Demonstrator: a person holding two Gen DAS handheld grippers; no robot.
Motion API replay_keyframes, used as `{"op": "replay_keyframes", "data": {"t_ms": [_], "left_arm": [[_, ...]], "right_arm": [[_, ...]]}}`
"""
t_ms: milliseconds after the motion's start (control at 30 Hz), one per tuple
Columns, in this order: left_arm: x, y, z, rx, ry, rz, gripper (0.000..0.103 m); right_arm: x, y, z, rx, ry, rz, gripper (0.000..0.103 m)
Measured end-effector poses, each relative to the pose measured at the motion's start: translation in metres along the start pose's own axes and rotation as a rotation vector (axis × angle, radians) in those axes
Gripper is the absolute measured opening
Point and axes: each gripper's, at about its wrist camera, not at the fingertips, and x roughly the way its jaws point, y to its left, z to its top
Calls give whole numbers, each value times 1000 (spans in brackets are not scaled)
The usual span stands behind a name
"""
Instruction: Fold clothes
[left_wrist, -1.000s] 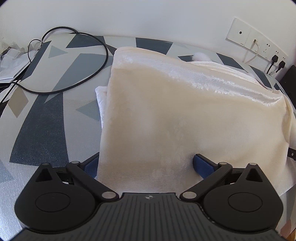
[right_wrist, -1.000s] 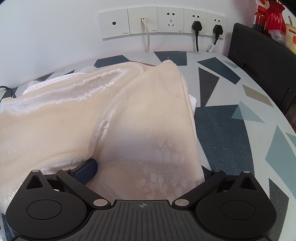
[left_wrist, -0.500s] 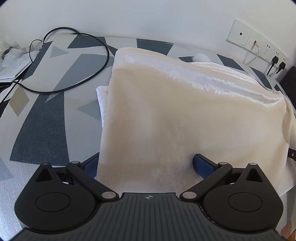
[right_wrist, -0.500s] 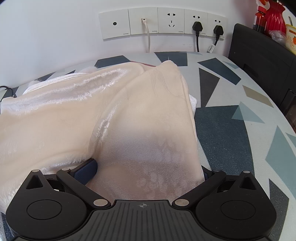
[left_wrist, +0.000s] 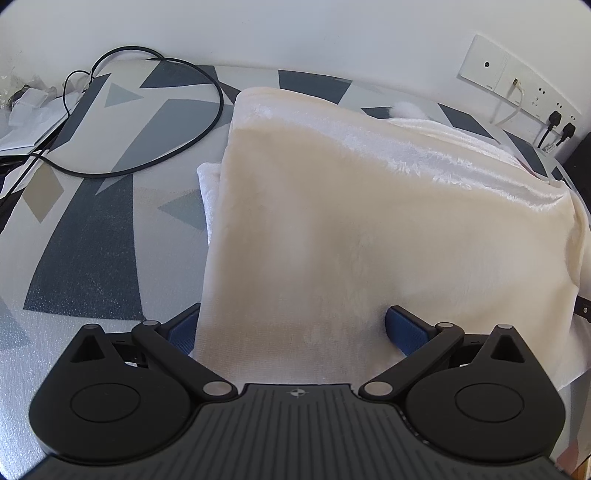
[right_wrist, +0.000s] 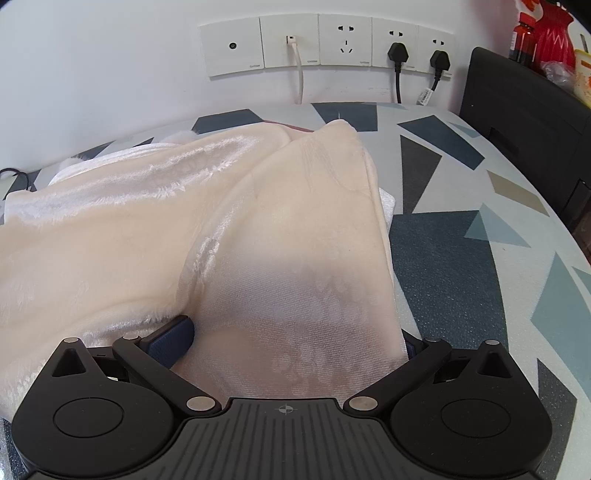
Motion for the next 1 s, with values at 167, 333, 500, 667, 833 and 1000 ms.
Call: {"op": "replay_keyframes", "data": {"t_ms": [167,333,500,667,833,1000], "left_arm": [[-3,3,-4,-9,2,-5,103],[-8,5,-11,-27,-5,-5,103],[-13,8,-17,-44,-6,-12,103],[-15,10,-18,-53,0,-18,103],[-18,11,-21,-58,2,-18,103],[-23,15,-26,-66,7,-26,103]], "right_arm": [[0,0,0,-10,3,9,102],[0,-1,0,-14,9,15,102],[-1,0,0,-13,18,18,102],[-2,0,0,-12,27,21,102],[-4,0,-1,-17,37,29,102],[-8,1,-4,-29,45,41,102]]}}
